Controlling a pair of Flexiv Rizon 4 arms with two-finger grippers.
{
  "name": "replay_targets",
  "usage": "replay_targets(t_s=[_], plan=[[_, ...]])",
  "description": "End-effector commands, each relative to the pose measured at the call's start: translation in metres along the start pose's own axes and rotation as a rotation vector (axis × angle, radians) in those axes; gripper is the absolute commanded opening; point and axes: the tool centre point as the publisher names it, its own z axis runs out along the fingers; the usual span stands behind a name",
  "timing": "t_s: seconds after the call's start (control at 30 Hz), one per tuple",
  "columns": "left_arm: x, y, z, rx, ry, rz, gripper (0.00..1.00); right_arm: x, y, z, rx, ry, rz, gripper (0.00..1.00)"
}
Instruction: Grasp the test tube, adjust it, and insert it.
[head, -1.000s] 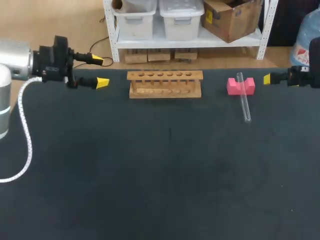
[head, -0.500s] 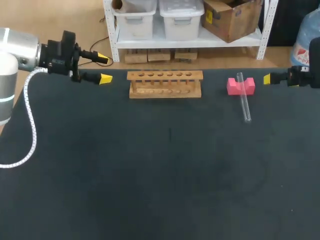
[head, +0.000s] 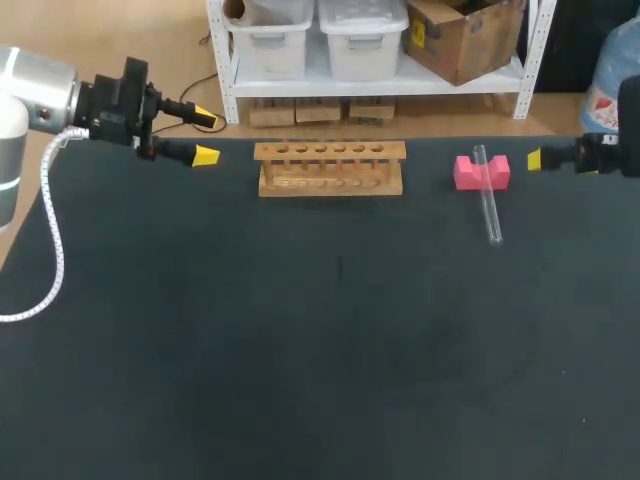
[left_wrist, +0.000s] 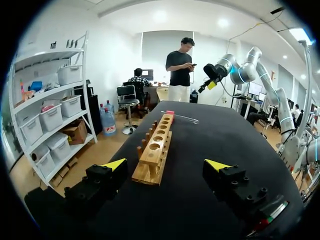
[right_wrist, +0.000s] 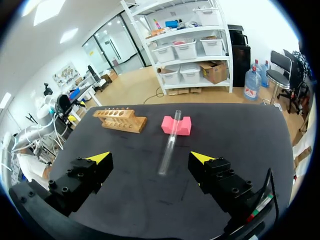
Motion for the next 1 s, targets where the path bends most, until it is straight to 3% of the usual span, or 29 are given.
replay_targets(t_s=[0.03,0.33,0.67,1.0], plan=[[0.000,0.002,0.001,0.004,0.002,-0.001,1.00,-0.005,0.002,0.005,0.140,0.018,-0.026,1.00],[0.000,0.002,0.001,0.004,0.002,-0.001,1.00,-0.015,0.001,0.032,0.376,0.049,-0.065,1.00],[0.000,0.002,0.001,0.004,0.002,-0.001,1.00,-0.016,0.001,0.070,0.547,0.048,-0.045,1.00],[0.000,0.002,0.001,0.004,0.002,-0.001,1.00,-0.010,-0.004,0.106,0.624,0.067,-0.116,1.00]])
